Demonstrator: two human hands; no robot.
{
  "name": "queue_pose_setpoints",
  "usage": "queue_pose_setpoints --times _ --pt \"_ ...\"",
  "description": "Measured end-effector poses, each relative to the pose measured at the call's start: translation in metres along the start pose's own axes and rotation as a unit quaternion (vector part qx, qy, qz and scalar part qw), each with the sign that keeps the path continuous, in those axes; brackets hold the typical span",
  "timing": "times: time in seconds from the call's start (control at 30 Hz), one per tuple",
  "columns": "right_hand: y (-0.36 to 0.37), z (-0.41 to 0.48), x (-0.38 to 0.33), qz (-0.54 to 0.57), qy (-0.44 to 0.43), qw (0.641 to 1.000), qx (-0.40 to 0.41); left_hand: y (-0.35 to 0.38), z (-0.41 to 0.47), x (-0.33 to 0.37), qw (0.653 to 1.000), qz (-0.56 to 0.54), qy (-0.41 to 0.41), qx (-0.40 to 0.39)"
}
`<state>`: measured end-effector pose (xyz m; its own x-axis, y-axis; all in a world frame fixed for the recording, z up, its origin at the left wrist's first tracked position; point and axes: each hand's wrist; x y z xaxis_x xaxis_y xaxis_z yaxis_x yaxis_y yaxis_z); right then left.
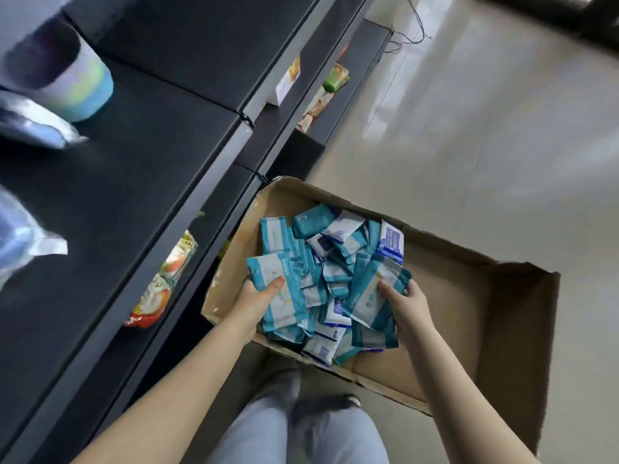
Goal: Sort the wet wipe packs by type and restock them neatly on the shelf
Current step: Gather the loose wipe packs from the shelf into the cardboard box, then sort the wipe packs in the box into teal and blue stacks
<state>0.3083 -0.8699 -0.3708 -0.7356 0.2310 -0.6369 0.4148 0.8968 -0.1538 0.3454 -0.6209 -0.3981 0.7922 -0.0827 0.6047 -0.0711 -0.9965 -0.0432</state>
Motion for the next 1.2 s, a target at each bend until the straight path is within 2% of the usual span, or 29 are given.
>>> queue_pose_setpoints --times 0.13,0.33,0.43,0.5,0.7,0.8,0.87,1.0,1.1,1.2 --pt "0.026 0.090 0.010 -0.066 -0.025 0.997 -0.005 0.013 0.083 -0.020 0.999 -0.011 -0.050 0.016" --pt "0.074 0.195 0.029 -0.178 -0.081 0.980 -0.040 0.036 0.172 -0.050 0.997 -0.044 -0.046 0.038" --pt "0.087 0.208 0.037 -0.194 -0.089 0.977 -0.013 0.036 0.192 -0.054 0.998 -0.007 -0.034 0.061" --pt "0.088 0.205 0.039 -0.186 -0.098 0.978 0.001 0.033 0.192 -0.049 0.998 0.026 -0.030 0.050" --pt "0.044 0.182 0.025 -0.121 -0.143 0.978 0.094 0.040 0.168 -0.008 0.991 0.106 0.069 0.033" --pt "0.006 0.195 0.020 -0.080 -0.123 0.979 0.142 0.066 0.172 0.018 0.979 0.167 0.120 0.005" --pt "-0.016 0.211 0.019 -0.058 -0.081 0.982 0.159 0.095 0.182 0.032 0.967 0.198 0.159 -0.014" --pt "-0.039 0.249 0.029 -0.033 0.013 0.995 0.097 0.158 0.216 0.043 0.949 0.241 0.198 -0.040" --pt "-0.043 0.270 0.041 -0.030 0.037 0.997 0.054 0.191 0.249 0.036 0.953 0.252 0.163 -0.045" --pt "-0.045 0.282 0.057 -0.014 0.036 0.999 0.025 0.198 0.277 0.019 0.968 0.236 0.088 0.008"
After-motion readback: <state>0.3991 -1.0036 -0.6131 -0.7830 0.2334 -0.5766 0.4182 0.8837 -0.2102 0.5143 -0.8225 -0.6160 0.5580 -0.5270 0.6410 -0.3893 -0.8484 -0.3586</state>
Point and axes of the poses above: each hand's wrist, its own z-axis towards the middle knuckle, its own y-axis out of the palm, x = y × z, and after that the axes turned 4 degrees about -x, right-handed
